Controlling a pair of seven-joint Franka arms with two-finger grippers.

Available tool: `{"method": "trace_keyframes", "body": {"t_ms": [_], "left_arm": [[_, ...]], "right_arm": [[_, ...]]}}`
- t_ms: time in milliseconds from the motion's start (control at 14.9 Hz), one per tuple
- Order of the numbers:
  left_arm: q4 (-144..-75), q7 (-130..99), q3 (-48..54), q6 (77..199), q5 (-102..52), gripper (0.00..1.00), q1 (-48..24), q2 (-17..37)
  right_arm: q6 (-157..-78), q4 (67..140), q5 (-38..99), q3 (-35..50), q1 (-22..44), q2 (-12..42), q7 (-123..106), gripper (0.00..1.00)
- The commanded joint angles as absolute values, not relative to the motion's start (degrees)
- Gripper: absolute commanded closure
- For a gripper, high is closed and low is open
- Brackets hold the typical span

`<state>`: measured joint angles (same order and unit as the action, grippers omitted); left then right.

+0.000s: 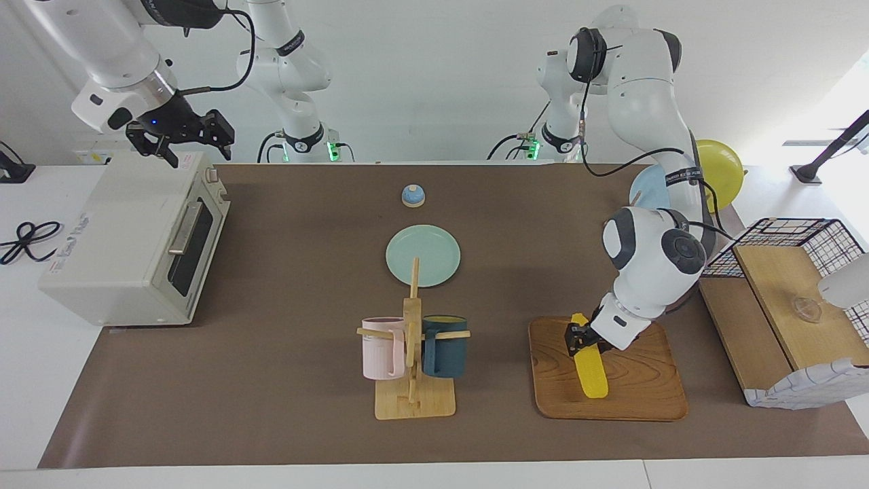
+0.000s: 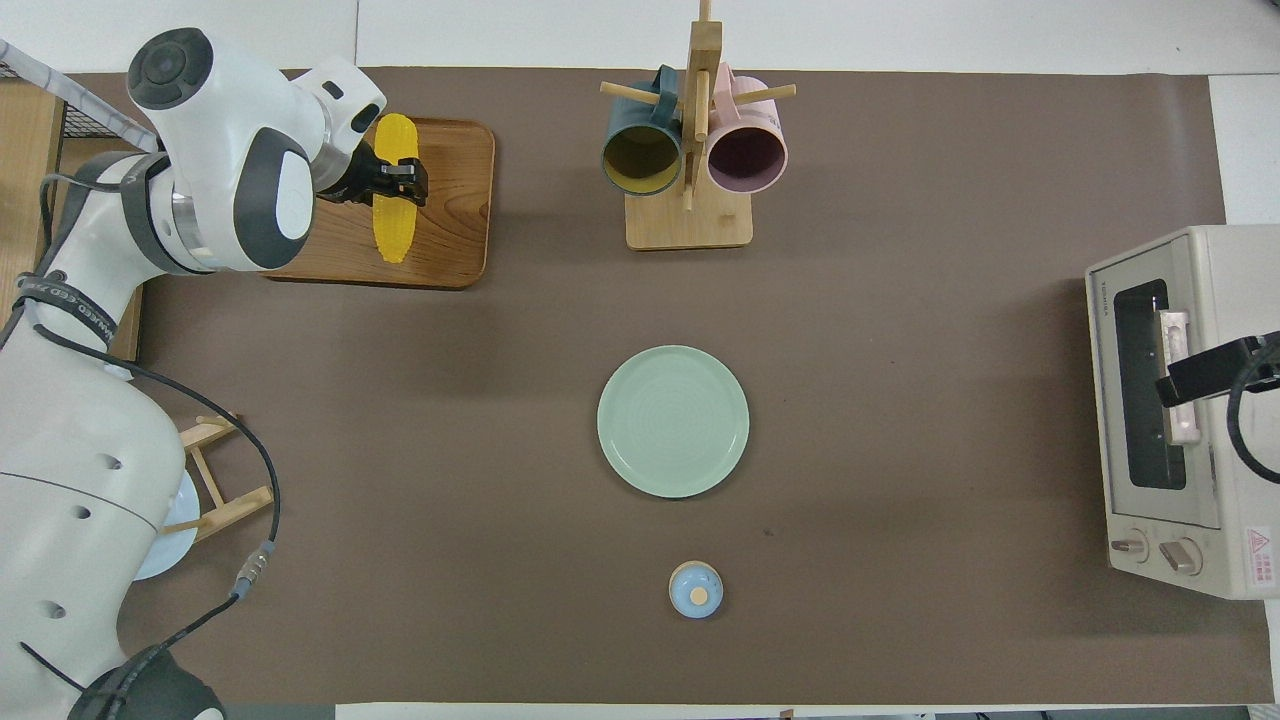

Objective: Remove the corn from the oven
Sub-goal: 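Carry the corn with the left gripper onto the wooden tray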

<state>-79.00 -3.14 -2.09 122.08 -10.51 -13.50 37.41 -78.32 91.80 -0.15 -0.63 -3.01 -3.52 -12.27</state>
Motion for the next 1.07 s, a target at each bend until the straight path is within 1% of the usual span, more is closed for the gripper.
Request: {"method": "trace_keyframes", "body": {"t_ms": [0,67,134,268,335,603,670,737,804,938,1005], "left_arm": [[-77.0,-4.4,-3.3,123.0,-9.8,1.0,-14.1,39.1],[-76.7,-4.3,-3.3,123.1,-9.9,1.0,-13.9,39.4],[-75.7,-4.4,-3.3,123.1,-9.9,1.0,-14.0,40.4],[-69.0,-5.2,-3.4,121.4,-9.9,1.0,-14.7,45.4],[-67.5,-5.3,-3.4,119.9,-9.9,1.0,-14.5,46.2],[-67.9,-5.3,-3.4,120.1,-9.6,1.0,-14.7,46.1],[-68.1,-5.3,-3.4,120.2,-9.5,1.0,-14.7,46.1],[-68.6,-5.3,-3.4,120.6,-9.4,1.0,-14.7,46.0],[-69.1,-5.2,-3.5,121.4,-9.1,1.0,-14.8,45.9],[-69.7,-5.0,-3.5,122.3,-8.4,1.0,-14.8,45.7],[-69.8,-4.9,-3.5,122.6,-7.3,0.89,-14.9,45.7]], "right_arm": [[-76.4,88.7,0.4,-0.9,-1.7,-1.5,-11.4,0.0],[-74.6,86.2,0.1,-2.4,0.1,-0.2,-9.9,0.0],[-74.0,85.0,0.0,-3.2,1.0,0.0,-7.9,0.0],[-73.7,85.2,0.6,-3.7,1.3,0.0,-7.1,0.0],[-73.7,84.7,-0.1,-3.6,1.5,0.2,-6.9,0.0],[-72.8,84.3,0.4,-4.0,1.9,0.9,-6.7,0.0],[-71.9,84.0,-0.9,-3.6,1.9,1.8,-6.6,0.0],[-71.3,82.7,0.9,-4.2,1.8,2.2,-6.3,0.0],[-71.6,82.9,3.0,-5.2,1.5,2.0,-6.2,0.0],[-71.9,82.8,2.8,-5.5,1.5,1.9,-6.2,0.0],[-72.6,83.1,2.7,-6.0,1.4,1.8,-6.2,0.0]]}}
